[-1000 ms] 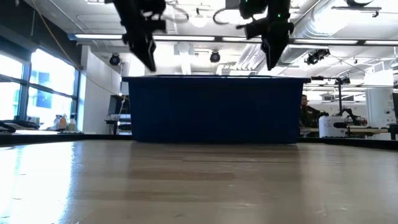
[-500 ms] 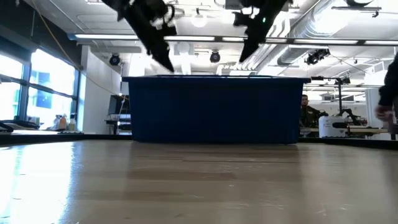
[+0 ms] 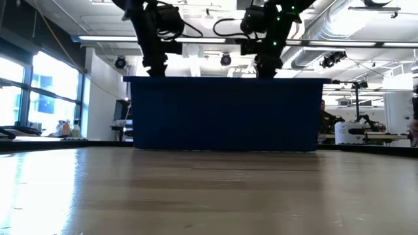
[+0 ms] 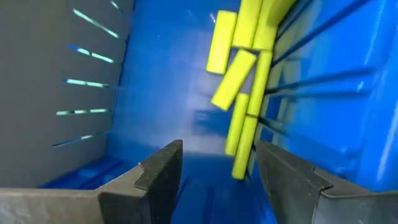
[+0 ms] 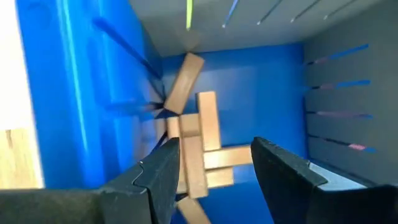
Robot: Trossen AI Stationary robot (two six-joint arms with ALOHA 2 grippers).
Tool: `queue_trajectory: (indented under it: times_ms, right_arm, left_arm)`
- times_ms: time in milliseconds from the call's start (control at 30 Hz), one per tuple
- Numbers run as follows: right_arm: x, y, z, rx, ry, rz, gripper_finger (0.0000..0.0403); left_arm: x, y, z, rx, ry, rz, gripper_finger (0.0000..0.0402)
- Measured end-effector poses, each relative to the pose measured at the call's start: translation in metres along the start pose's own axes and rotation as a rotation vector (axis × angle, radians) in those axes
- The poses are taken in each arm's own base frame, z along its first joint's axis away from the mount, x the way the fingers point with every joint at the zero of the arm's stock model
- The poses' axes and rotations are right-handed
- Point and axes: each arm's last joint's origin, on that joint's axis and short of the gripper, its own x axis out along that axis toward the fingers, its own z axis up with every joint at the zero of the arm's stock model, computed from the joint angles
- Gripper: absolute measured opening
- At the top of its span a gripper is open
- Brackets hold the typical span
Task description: Sort blocks
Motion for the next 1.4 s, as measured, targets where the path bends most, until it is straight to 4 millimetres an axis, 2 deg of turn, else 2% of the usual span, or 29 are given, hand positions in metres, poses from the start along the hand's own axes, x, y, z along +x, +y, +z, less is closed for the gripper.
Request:
queue_trajectory:
  times_ms: [100,300,500,633,733,833,900,1033,1133,1267,1400]
  right_arm:
    - [-0.005,0.007,0.005,-0.015,-0.017,-0.033,0.0185]
    - [-0.029,0.015,0.014,0.006,-0.120,-0.117,0.0185]
    - [-0.073,0.029,0.016,0.049,-0.248,-0.202,0.0185]
    - [-0.099,0.042,0.014,0.094,-0.336,-0.191,0.0185]
    - [-0.115,0.052,0.011,0.123,-0.385,-0.184,0.0185]
    - [-0.123,0.064,0.009,0.140,-0.395,-0.150,0.0185]
    - [-0.126,0.072,0.008,0.138,-0.393,-0.126,0.0185]
    - [-0.130,0.087,0.010,0.104,-0.399,-0.095,0.0185]
    - [-0.132,0.093,0.011,0.085,-0.408,-0.082,0.0185]
    - [-0.132,0.092,0.011,0.088,-0.408,-0.086,0.0185]
    - [-0.130,0.084,0.011,0.087,-0.411,-0.110,0.0185]
  left_arm:
    - [-0.010,-0.002,-0.001,-0.012,-0.037,-0.017,0.0188]
    - [-0.027,0.000,-0.004,-0.062,-0.083,-0.015,0.0188]
    - [-0.056,0.006,-0.009,-0.160,-0.178,0.039,0.0188]
    - [-0.080,0.015,-0.016,-0.277,-0.239,0.173,0.0188]
    - [-0.100,0.027,-0.028,-0.402,-0.243,0.361,0.0188]
    - [-0.115,0.045,-0.044,-0.574,-0.250,0.532,0.0188]
    - [-0.118,0.062,-0.057,-0.662,-0.240,0.591,0.0186]
    - [-0.111,0.101,-0.083,-0.813,-0.203,0.715,0.0171]
    - [-0.097,0.134,-0.104,-0.923,-0.179,0.800,0.0157]
    - [-0.061,0.164,-0.125,-1.000,-0.070,0.792,0.0137]
    - [-0.021,0.192,-0.132,-0.942,0.188,0.818,0.0112]
